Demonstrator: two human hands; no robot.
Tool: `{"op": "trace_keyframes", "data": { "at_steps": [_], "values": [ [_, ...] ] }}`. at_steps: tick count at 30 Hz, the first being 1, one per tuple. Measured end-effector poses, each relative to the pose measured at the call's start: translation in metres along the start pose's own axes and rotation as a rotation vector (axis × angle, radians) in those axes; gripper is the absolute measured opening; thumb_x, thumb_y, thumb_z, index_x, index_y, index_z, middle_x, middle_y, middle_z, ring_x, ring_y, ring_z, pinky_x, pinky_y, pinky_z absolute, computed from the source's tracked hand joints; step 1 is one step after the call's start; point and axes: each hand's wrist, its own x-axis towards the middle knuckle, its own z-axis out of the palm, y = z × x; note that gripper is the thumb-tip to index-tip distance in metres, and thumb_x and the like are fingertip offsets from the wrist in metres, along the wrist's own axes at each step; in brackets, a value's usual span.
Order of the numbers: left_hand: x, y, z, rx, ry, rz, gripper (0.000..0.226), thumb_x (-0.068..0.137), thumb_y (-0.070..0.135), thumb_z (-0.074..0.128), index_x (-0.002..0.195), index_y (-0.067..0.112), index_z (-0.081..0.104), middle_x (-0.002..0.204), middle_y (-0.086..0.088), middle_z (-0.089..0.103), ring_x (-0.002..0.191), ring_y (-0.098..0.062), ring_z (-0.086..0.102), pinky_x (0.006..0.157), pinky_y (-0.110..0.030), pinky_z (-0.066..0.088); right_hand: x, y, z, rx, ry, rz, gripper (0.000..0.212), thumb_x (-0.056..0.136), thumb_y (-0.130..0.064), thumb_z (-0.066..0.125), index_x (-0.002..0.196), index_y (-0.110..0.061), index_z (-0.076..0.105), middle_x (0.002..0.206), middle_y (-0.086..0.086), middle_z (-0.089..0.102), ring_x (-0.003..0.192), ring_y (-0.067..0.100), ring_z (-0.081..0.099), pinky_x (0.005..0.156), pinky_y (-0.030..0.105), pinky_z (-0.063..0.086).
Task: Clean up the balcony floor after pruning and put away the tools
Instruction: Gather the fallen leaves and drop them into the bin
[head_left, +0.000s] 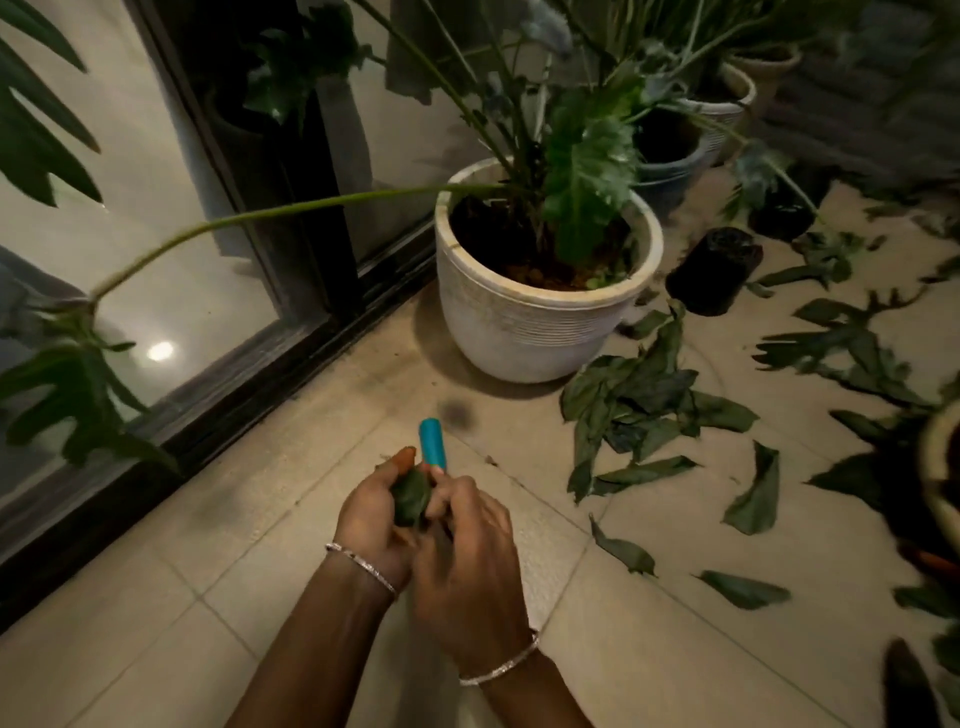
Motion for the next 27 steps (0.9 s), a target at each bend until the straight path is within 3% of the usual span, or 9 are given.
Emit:
{"op": "trace_keyframes", "data": {
  "at_steps": [2,4,7,9,12,16,21,24,27],
  "values": [
    [0.003,-0.011,-0.001,0.050,0.086,0.069,0.016,0.098,0.017,0.053,0.093,0.006,0.064,0.061,-0.007,0.059,0.055,-0.016,0.058,0.066,-0.032,0.054,-0.003,0.016,-0.025,0.167,0.024,0.131,0.025,0.080,-0.011,0.060,0.099,-0.024,0.049,0.098,-0.016,0.060,0.098,0.004,0.060,0.085,0.032,0.051],
    [0.005,-0.023,-0.007,0.088,0.129,0.139,0.013,0.099,0.015,0.052,0.103,0.011,0.063,0.067,-0.005,0.055,0.063,-0.016,0.056,0.070,-0.034,0.056,0.000,0.044,-0.055,0.137,0.109,0.256,0.030,0.080,-0.009,0.067,0.100,-0.026,0.052,0.097,-0.012,0.064,0.093,0.005,0.063,0.081,0.027,0.053],
    [-0.003,-0.042,-0.010,0.159,0.123,0.135,0.010,0.095,0.016,0.057,0.086,0.014,0.061,0.051,0.001,0.046,0.053,-0.010,0.044,0.062,-0.029,0.048,0.001,0.108,-0.099,-0.203,0.052,0.358,0.020,0.082,-0.014,0.071,0.098,-0.025,0.064,0.096,0.000,0.068,0.091,0.020,0.064,0.079,0.028,0.051],
    [-0.013,-0.055,-0.008,0.191,0.118,0.154,0.016,0.095,0.018,0.057,0.079,0.017,0.056,0.044,0.005,0.037,0.040,-0.007,0.036,0.055,-0.024,0.039,-0.010,0.141,-0.123,-0.386,-0.090,0.428,0.029,0.083,-0.021,0.071,0.111,-0.022,0.066,0.104,0.008,0.065,0.097,0.028,0.061,0.082,0.030,0.049],
    [-0.025,-0.075,-0.008,0.201,0.078,0.169,0.014,0.095,0.025,0.055,0.082,0.018,0.057,0.043,0.007,0.029,0.032,-0.007,0.027,0.046,-0.022,0.031,-0.022,0.159,-0.141,-0.454,-0.211,0.517,0.051,0.080,-0.029,0.076,0.126,-0.024,0.056,0.112,0.010,0.055,0.103,0.031,0.054,0.086,0.034,0.048],
    [-0.040,-0.100,-0.003,0.222,0.033,0.169,0.010,0.091,0.022,0.055,0.082,0.019,0.055,0.043,0.008,0.027,0.033,-0.009,0.025,0.050,-0.025,0.030,-0.025,0.163,-0.138,-0.465,-0.265,0.524,0.034,0.080,-0.024,0.077,0.109,-0.014,0.063,0.108,0.011,0.056,0.100,0.031,0.056,0.080,0.031,0.046],
    [-0.039,-0.126,0.006,0.229,0.002,0.150,0.015,0.091,0.012,0.048,0.078,0.018,0.052,0.048,0.005,0.034,0.041,-0.011,0.034,0.051,-0.026,0.038,-0.024,0.149,-0.143,-0.197,-0.070,0.661,0.006,0.077,-0.008,0.077,0.081,-0.006,0.072,0.077,0.004,0.071,0.067,0.016,0.066,0.054,0.012,0.044],
    [-0.035,-0.142,0.012,0.194,-0.035,0.094,0.011,0.092,0.009,0.047,0.087,0.013,0.056,0.067,-0.004,0.052,0.062,-0.019,0.052,0.067,-0.034,0.048,-0.022,0.128,-0.148,0.130,0.099,0.692,0.033,0.063,-0.011,0.090,0.086,-0.017,0.067,0.073,0.009,0.067,0.064,0.028,0.069,0.058,0.032,0.058],
    [-0.024,-0.147,0.014,0.168,-0.088,0.049,0.023,0.093,0.009,0.043,0.108,0.010,0.059,0.105,-0.015,0.069,0.093,-0.029,0.065,0.087,-0.043,0.051,-0.020,0.101,-0.151,0.334,0.094,0.650,0.047,0.059,-0.013,0.094,0.095,-0.012,0.063,0.074,0.014,0.069,0.061,0.021,0.069,0.060,0.033,0.059]
  ]
}}
